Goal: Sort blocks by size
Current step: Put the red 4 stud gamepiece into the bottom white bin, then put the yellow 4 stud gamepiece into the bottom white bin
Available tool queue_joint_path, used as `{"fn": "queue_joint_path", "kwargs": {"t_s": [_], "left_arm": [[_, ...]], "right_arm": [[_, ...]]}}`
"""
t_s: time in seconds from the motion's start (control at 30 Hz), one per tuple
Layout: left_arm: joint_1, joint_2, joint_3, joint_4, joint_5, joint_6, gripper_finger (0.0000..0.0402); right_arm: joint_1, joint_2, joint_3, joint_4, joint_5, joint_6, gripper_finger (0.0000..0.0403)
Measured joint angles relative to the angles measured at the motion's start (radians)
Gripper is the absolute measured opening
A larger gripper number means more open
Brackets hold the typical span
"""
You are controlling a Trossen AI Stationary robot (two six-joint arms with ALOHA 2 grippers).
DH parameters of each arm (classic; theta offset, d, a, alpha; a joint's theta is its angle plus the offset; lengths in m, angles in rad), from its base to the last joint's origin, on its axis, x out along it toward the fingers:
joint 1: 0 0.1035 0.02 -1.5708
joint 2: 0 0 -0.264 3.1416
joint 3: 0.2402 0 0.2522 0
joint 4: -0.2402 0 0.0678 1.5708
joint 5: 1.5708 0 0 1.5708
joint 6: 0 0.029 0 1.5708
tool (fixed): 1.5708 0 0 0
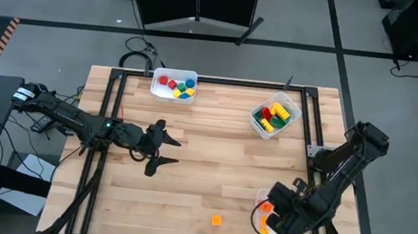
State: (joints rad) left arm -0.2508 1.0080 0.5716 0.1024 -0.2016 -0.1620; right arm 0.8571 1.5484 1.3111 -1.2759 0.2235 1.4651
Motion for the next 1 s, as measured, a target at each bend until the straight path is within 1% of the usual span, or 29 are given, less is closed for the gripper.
{"fn": "queue_joint_path", "kwargs": {"t_s": [0.07,0.17,0.27,0.33,0.47,0.6,0.7,0.83,0.93,1.0], "left_arm": [[0.0,0.0,0.0,0.0,0.0,0.0,0.0282],[0.0,0.0,0.0,0.0,0.0,0.0,0.0282],[0.0,0.0,0.0,0.0,-0.001,0.0,0.0282],[0.0,0.0,0.0,0.0,-0.002,0.001,0.0282],[0.0,0.0,0.0,0.0,-0.003,0.001,0.0282],[0.0,0.0,0.0,0.012,-0.003,0.0,0.0282],[0.0,0.0,0.0,0.03,-0.003,0.0,0.0282],[0.0,0.0,0.0,0.067,-0.002,-0.029,0.0282],[0.0,-0.042,0.0,0.089,-0.016,0.004,0.0282],[0.0,-0.092,0.001,0.069,-0.059,0.048,0.0282]], "right_arm": [[0.013,-0.004,-0.068,0.051,-0.057,0.04,0.0105],[0.021,-0.004,-0.156,0.183,-0.117,0.061,0.0105],[0.021,-0.004,-0.228,0.304,-0.122,0.064,0.0107],[0.021,-0.004,-0.261,0.338,-0.122,0.065,0.0121],[0.021,-0.004,-0.284,0.352,-0.132,0.105,0.0166],[0.024,-0.004,-0.286,0.349,-0.132,0.096,0.0194],[0.024,-0.004,-0.286,0.348,-0.127,0.076,0.0205],[0.024,-0.004,-0.286,0.347,-0.124,0.072,0.0209],[0.024,-0.004,-0.286,0.348,-0.123,0.083,0.0209],[0.025,-0.004,-0.286,0.348,-0.123,0.084,0.0212]]}}
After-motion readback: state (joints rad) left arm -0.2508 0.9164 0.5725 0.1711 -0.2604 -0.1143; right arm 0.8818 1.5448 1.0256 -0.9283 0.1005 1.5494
